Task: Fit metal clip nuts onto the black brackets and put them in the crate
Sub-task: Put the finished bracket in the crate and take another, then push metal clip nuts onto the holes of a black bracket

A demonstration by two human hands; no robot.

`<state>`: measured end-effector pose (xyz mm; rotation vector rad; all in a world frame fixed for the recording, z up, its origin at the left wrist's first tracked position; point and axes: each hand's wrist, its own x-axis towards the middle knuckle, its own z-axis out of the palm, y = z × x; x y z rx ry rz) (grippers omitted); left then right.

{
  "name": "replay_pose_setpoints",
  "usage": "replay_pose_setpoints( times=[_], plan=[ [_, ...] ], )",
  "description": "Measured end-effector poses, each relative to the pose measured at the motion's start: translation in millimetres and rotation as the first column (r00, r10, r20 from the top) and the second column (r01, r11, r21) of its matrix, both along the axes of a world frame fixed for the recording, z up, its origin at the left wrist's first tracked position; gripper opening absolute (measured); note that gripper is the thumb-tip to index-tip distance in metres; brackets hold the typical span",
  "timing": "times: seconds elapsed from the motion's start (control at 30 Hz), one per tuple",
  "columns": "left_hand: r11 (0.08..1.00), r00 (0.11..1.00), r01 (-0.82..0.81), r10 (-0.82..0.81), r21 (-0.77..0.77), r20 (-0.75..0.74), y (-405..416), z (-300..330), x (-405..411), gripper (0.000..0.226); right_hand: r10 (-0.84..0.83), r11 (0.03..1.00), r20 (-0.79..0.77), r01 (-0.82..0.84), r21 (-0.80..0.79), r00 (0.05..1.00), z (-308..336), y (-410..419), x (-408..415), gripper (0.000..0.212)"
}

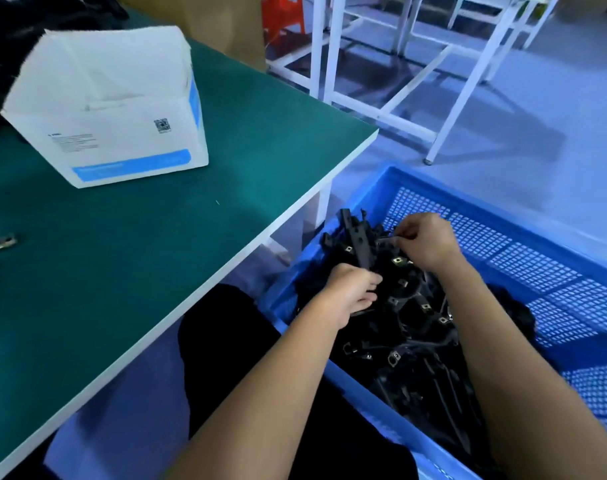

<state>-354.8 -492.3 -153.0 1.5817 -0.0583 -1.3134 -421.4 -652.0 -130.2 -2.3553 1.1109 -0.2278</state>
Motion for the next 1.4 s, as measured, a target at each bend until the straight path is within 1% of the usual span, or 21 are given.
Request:
replay_pose_setpoints(
  times=[0.1, 0.2, 0.3, 0.37, 0.43, 0.53, 0.63, 0.7, 0.8, 0.87, 0.9, 0.93, 0.97, 1.03, 1.07, 1.1, 1.17, 1.2, 1.27, 1.33, 1.4],
  plan=[
    [1.0, 0.999, 0.022, -0.022, 0.003, -0.027, -2.5, -8.7, -10.4, 0.013, -0.022, 1.0, -0.074, 0.021, -0.018, 0.997, -14.6, 0.2, 3.8, 0.011],
    [1.0, 0.997, -0.003, 0.001, -0.027, -0.075, -8.4, -9.6, -21.1, 0.017, -0.042, 0.999, -0.028, 0.041, -0.023, 0.999, -22.3, 4.2, 10.6, 0.012],
    [0.996, 0.983, 0.068, -0.078, -0.064, -0.165, -15.0, -8.5, -42.2, 0.013, 0.072, 0.997, -0.112, -0.074, -0.015, 0.991, -31.0, 15.4, 15.6, 0.013],
    [0.992, 0.976, 0.107, -0.119, -0.071, -0.18, -17.8, -7.6, -54.7, 0.021, 0.149, 0.987, -0.202, -0.158, -0.026, 0.968, -37.6, 20.1, 15.1, 0.014],
    [0.988, 0.979, 0.138, -0.146, -0.065, -0.143, -16.3, -7.2, -56.4, 0.018, 0.186, 0.979, -0.308, -0.203, -0.025, 0.933, -38.5, 20.7, 13.9, 0.019],
    [0.99, 0.99, 0.138, -0.139, -0.025, -0.023, -5.2, -6.6, -36.7, 0.013, 0.208, 0.964, -0.461, -0.26, -0.05, 0.863, -37.9, 24.4, 13.7, 0.019],
    [0.989, 0.986, 0.145, -0.145, 0.012, 0.085, 15.7, -5.7, -11.8, 0.014, 0.131, 0.958, -0.585, -0.254, -0.133, 0.8, -53.9, 42.0, -4.9, 0.033],
    [0.981, 0.976, 0.193, -0.191, -0.004, 0.105, 28.8, -3.1, -0.4, 0.02, 0.084, 0.962, -0.623, -0.225, -0.152, 0.778, -66.5, 52.8, -24.4, 0.036],
    [0.982, 0.973, 0.191, -0.188, -0.01, 0.135, 36.2, 0.9, 7.4, 0.019, 0.011, 0.983, -0.537, -0.108, -0.148, 0.843, -62.8, 54.5, -30.5, 0.034],
    [0.991, 0.962, 0.135, -0.136, 0.02, 0.238, 35.9, 4.7, 9.4, 0.014, -0.015, 0.986, -0.39, -0.05, -0.157, 0.921, -47.9, 54.9, -18.2, 0.027],
    [0.995, 0.941, 0.1, -0.103, 0.026, 0.321, 35.2, 8.0, 11.1, 0.014, -0.028, 0.983, -0.29, -0.026, -0.18, 0.957, -37.3, 57.7, -10.0, 0.023],
    [0.998, 0.903, 0.066, -0.065, 0.01, 0.425, 34.6, 13.3, 13.0, 0.015, -0.055, 0.981, -0.169, 0.021, -0.194, 0.984, -25.3, 61.7, -0.9, 0.019],
    [0.999, 0.84, 0.039, -0.013, -0.036, 0.542, 34.3, 21.7, 15.7, 0.018, -0.093, 0.977, -0.037, 0.084, -0.194, 0.995, -11.8, 66.4, 8.2, 0.018],
    [0.981, 0.637, 0.026, 0.132, -0.192, 0.76, 34.8, 49.5, 24.1, 0.021, -0.149, 0.962, 0.174, 0.183, -0.202, 0.973, 19.2, 78.8, 27.4, 0.015],
    [0.957, 0.522, 0.045, 0.221, -0.285, 0.824, 35.8, 69.5, 29.9, 0.021, -0.14, 0.954, 0.274, 0.203, -0.218, 0.952, 35.4, 86.5, 37.1, 0.012],
    [0.921, 0.43, 0.079, 0.313, -0.381, 0.847, 36.9, 91.7, 35.6, 0.021, -0.096, 0.947, 0.378, 0.202, -0.251, 0.921, 51.6, 94.9, 44.7, 0.007],
    [0.822, 0.314, 0.132, 0.495, -0.554, 0.81, 46.1, 135.8, 52.9, 0.023, 0.057, 0.923, 0.566, 0.172, -0.343, 0.823, 81.6, 117.0, 62.4, 0.004],
    [0.778, 0.269, 0.134, 0.568, -0.614, 0.778, 55.1, 156.1, 64.2, 0.024, 0.144, 0.911, 0.626, 0.144, -0.386, 0.767, 95.3, 130.2, 72.5, 0.004],
    [0.723, 0.194, 0.071, 0.666, -0.687, 0.72, 84.2, 187.9, 90.2, 0.026, 0.323, 0.892, 0.68, 0.029, -0.452, 0.659, 118.5, 165.0, 96.8, 0.009],
    [0.703, 0.115, -0.051, 0.71, -0.71, 0.695, 126.1, 206.3, 117.3, 0.025, 0.453, 0.875, 0.695, -0.128, -0.468, 0.558, 137.9, 210.8, 125.5, 0.022],
    [0.695, 0.026, -0.215, 0.707, -0.687, 0.707, 174.2, 210.5, 141.3, 0.022, 0.526, 0.85, 0.666, -0.303, -0.431, 0.529, 149.6, 256.2, 155.4, 0.026]
  ],
)
